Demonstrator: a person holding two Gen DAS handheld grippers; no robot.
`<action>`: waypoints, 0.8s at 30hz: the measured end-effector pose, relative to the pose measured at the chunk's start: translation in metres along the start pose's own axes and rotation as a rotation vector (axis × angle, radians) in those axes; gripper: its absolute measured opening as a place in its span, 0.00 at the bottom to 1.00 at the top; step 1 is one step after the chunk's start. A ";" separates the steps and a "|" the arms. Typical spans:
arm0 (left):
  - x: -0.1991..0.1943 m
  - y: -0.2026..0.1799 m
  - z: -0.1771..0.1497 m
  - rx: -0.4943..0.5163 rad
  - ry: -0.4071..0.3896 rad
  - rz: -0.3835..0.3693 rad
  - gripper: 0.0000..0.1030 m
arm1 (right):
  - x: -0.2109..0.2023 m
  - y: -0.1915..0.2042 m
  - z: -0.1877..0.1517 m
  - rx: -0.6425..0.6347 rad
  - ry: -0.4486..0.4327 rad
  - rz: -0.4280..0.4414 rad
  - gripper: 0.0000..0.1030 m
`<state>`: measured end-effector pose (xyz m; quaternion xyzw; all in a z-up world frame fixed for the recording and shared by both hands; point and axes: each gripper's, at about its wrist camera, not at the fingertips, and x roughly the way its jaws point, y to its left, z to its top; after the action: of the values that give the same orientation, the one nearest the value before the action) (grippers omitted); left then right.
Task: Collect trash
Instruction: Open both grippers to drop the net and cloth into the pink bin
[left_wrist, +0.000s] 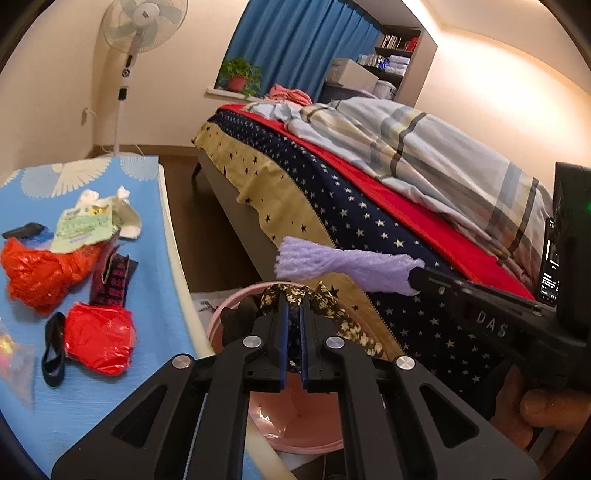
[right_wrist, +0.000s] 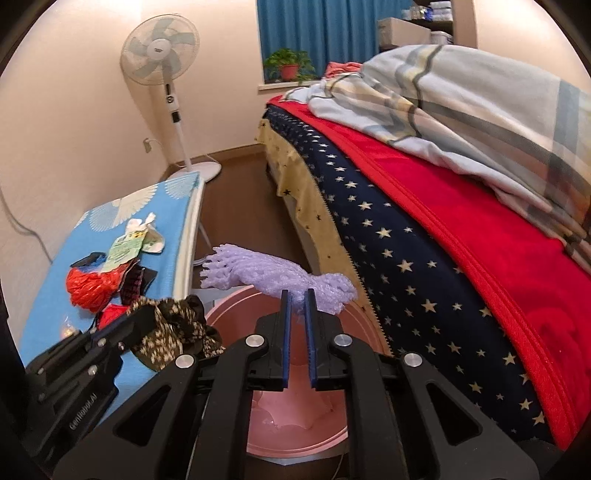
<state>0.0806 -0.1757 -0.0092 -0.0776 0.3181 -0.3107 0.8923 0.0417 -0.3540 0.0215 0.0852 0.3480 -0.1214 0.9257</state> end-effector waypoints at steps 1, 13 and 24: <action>0.001 0.002 -0.001 -0.007 0.004 0.001 0.14 | 0.000 -0.002 0.000 0.009 0.000 0.000 0.15; -0.015 0.014 -0.002 -0.045 -0.026 0.043 0.39 | -0.009 -0.004 -0.002 0.031 -0.030 -0.004 0.38; -0.042 0.019 -0.003 -0.039 -0.061 0.084 0.39 | -0.025 0.014 -0.005 0.004 -0.090 0.068 0.38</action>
<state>0.0633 -0.1350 0.0035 -0.0912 0.2999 -0.2643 0.9121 0.0244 -0.3354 0.0350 0.0934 0.3028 -0.0943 0.9438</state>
